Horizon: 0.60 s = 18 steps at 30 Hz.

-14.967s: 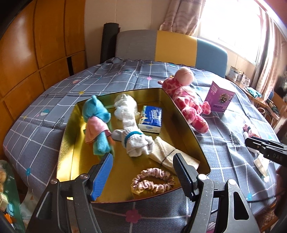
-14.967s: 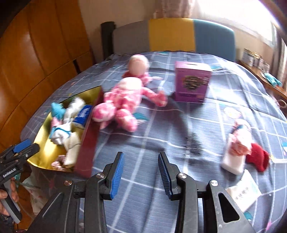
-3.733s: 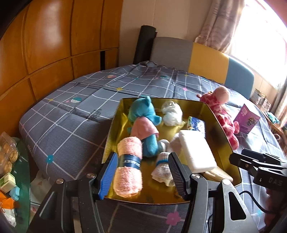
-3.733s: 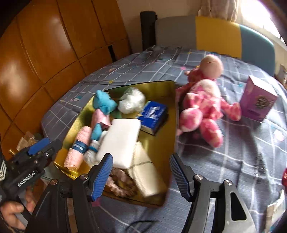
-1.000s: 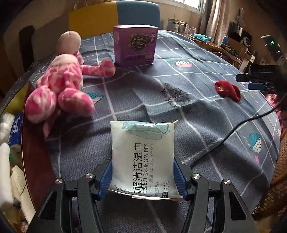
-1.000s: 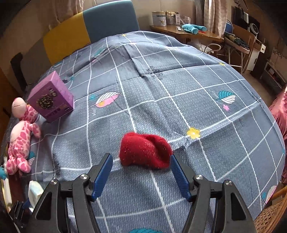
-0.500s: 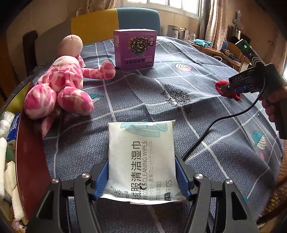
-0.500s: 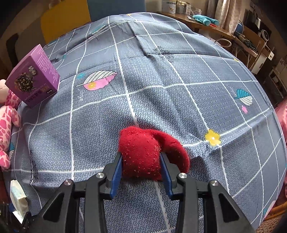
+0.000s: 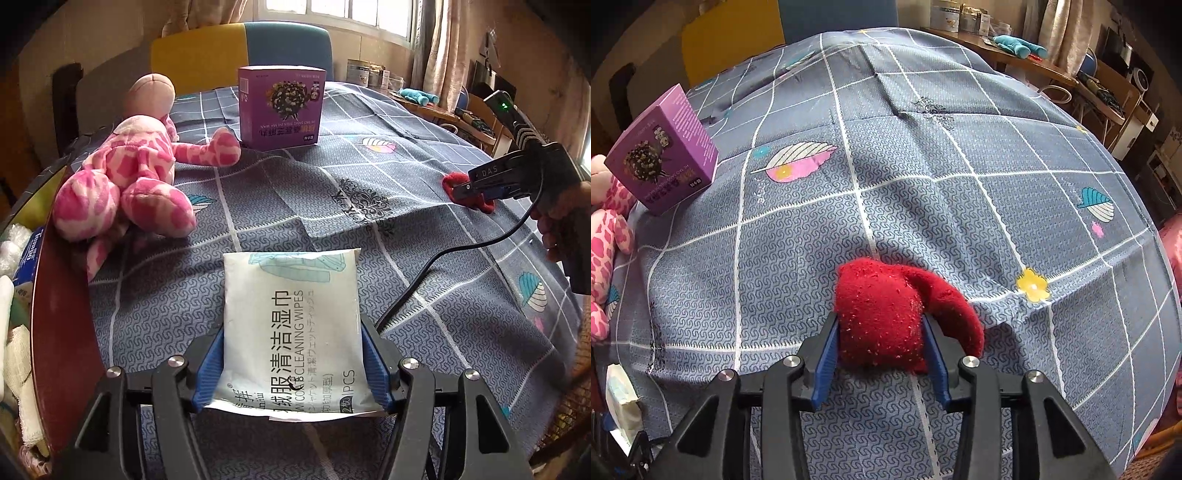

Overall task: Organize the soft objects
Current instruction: 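Close the right tool on the red sock while left holds the wet-wipes pack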

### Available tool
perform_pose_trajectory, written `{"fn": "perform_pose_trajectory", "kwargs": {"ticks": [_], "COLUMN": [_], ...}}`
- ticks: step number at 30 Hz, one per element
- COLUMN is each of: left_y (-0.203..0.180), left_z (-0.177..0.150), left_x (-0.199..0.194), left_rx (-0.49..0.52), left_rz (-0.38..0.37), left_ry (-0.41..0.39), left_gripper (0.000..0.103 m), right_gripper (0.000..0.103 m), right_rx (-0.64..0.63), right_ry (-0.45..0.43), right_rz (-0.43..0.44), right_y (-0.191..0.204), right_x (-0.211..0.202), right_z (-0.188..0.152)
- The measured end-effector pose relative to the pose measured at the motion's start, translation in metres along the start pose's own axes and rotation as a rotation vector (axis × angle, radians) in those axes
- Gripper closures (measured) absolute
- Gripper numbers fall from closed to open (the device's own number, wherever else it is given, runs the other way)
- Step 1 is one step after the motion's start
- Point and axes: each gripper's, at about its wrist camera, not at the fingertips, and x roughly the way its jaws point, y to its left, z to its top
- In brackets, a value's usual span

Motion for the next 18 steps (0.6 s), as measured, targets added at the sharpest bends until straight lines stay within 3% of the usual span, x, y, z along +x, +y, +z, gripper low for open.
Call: {"fn": "perform_pose_trajectory", "kwargs": {"ticks": [9, 18], "left_y": [0.003, 0.009], "left_z": [0.002, 0.004], "left_x": [-0.004, -0.019], "left_rx": [-0.027, -0.071], "left_rz": [0.009, 0.007], "left_ry": [0.011, 0.026], "left_gripper": [0.041, 0.042], "right_gripper": [0.06, 0.06], "right_rx": [-0.102, -0.118], "right_ry": [-0.02, -0.026], "right_rz": [-0.063, -0.064], "right_y": [0.013, 0.012], "right_x": [-0.001, -0.002], "right_z": [0.002, 0.003]}}
